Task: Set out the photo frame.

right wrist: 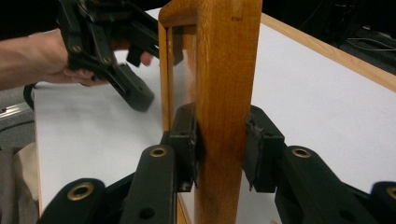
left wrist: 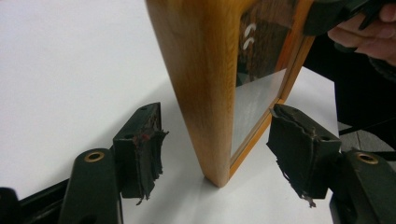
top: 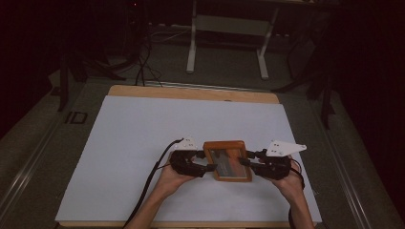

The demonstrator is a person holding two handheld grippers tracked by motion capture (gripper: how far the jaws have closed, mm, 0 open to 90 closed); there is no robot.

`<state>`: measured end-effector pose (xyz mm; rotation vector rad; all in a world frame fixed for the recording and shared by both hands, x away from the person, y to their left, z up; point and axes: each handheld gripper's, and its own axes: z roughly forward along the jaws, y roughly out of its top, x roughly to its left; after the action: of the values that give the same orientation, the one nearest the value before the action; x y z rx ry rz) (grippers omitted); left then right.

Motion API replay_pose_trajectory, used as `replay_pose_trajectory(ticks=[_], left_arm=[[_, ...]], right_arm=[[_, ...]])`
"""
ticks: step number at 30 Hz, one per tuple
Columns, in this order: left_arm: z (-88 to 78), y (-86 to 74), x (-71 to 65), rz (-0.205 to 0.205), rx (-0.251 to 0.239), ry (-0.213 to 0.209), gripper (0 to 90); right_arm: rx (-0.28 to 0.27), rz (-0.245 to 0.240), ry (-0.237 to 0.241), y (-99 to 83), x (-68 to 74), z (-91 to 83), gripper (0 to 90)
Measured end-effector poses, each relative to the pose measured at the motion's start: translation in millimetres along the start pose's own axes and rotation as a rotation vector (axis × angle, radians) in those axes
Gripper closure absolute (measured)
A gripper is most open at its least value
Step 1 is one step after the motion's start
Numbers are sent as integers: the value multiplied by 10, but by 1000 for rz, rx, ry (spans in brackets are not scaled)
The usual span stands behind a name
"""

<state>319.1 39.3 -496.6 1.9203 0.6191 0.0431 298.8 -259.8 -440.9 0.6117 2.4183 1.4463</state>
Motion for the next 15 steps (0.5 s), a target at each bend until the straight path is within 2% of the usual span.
replay_pose_trajectory(ticks=[8,13,15], left_arm=[[219,-20,22,-7,18,-29,347],[288,7,-33,13,39,-35,481],[292,18,-45,21,46,-28,483]], right_arm=[[-8,7,8,-28,-12,-13,679],[-7,17,4,-46,-28,-24,678],[-9,24,5,-58,-39,-28,675]])
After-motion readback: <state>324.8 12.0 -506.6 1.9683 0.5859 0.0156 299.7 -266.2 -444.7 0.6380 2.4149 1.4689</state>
